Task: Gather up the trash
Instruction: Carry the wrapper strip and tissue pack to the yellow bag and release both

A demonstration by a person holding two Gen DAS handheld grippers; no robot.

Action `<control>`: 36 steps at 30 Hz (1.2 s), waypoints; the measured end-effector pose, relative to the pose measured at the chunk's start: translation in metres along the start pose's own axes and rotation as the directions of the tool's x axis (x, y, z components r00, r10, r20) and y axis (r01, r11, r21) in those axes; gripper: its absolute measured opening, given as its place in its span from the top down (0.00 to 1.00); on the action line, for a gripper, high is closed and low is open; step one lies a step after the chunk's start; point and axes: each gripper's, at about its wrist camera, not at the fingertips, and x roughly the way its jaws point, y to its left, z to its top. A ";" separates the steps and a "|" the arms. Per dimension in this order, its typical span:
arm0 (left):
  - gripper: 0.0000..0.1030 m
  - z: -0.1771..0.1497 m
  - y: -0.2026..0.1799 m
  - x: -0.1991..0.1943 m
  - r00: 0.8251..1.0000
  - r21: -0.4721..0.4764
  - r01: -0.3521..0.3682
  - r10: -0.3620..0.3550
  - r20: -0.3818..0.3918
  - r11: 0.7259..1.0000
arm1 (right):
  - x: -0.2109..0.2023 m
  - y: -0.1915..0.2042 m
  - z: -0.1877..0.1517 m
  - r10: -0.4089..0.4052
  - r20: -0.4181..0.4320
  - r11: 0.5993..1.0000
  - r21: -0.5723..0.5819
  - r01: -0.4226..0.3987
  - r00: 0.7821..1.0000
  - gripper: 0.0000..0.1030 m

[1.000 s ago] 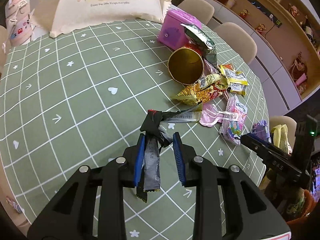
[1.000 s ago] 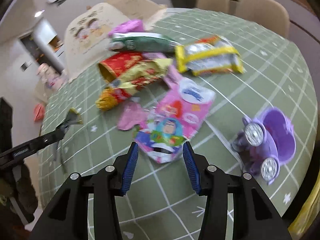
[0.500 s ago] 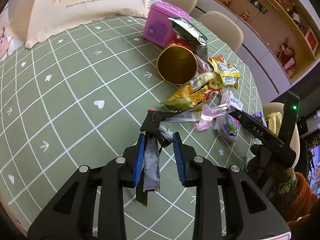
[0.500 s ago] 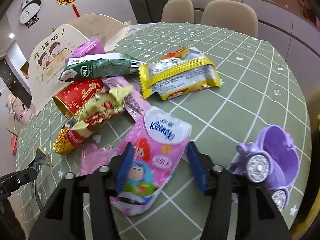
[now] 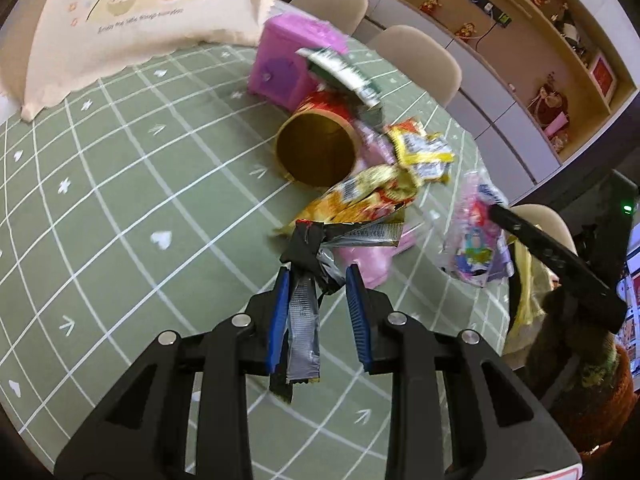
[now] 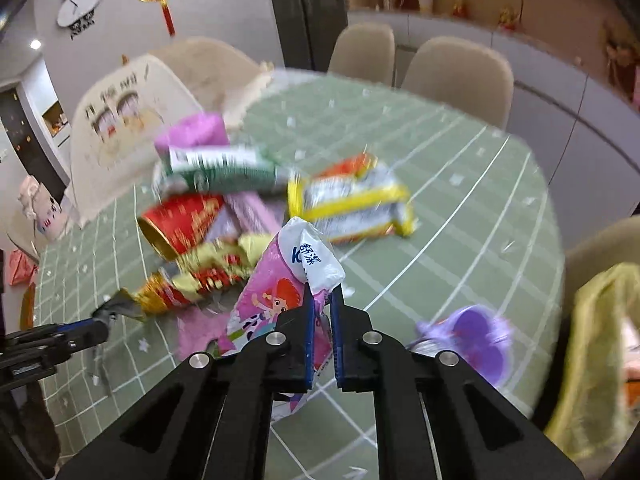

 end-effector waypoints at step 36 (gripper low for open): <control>0.75 -0.004 -0.312 0.054 0.990 0.369 0.082 -0.117 0.073 0.926 | -0.172 -0.262 -0.042 -0.195 0.250 0.975 0.156 0.159 0.948 0.91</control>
